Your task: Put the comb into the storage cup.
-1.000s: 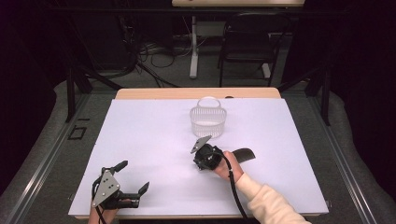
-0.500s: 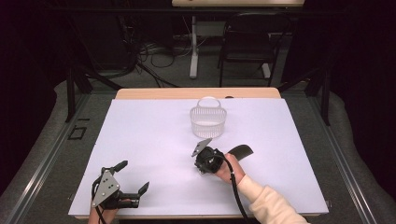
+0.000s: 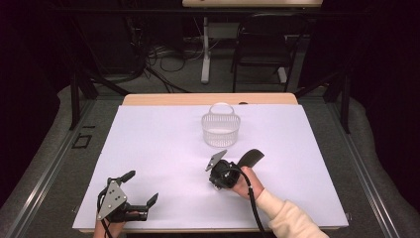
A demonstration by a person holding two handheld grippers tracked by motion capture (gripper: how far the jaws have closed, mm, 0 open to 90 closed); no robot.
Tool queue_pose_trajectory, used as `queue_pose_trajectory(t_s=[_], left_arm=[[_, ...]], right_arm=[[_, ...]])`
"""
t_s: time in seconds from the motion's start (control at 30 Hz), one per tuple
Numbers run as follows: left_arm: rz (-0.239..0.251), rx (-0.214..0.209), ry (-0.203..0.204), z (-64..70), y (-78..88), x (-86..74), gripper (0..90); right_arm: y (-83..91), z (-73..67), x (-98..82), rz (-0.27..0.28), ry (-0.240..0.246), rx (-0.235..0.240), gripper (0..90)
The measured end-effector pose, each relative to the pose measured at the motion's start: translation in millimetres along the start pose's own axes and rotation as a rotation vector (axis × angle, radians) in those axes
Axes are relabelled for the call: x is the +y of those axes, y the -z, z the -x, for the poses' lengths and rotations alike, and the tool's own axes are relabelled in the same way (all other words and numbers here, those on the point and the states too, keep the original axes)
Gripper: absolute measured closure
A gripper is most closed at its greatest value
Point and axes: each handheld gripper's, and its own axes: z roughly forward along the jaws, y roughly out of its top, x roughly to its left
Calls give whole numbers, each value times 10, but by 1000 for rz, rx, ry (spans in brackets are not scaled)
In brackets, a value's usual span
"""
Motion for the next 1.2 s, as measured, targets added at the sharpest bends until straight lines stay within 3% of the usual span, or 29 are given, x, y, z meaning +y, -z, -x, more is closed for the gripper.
queue_pose_trajectory(t_s=[0.53, 1.2], left_arm=[[-1, 0, -5, 1, 2, 1, 1], [0, 3, -4, 0, 7, 1, 1]], right_arm=[[140, -64, -141, -36, -9, 16, 900], [261, 4, -305, -80, -35, 1, 900]])
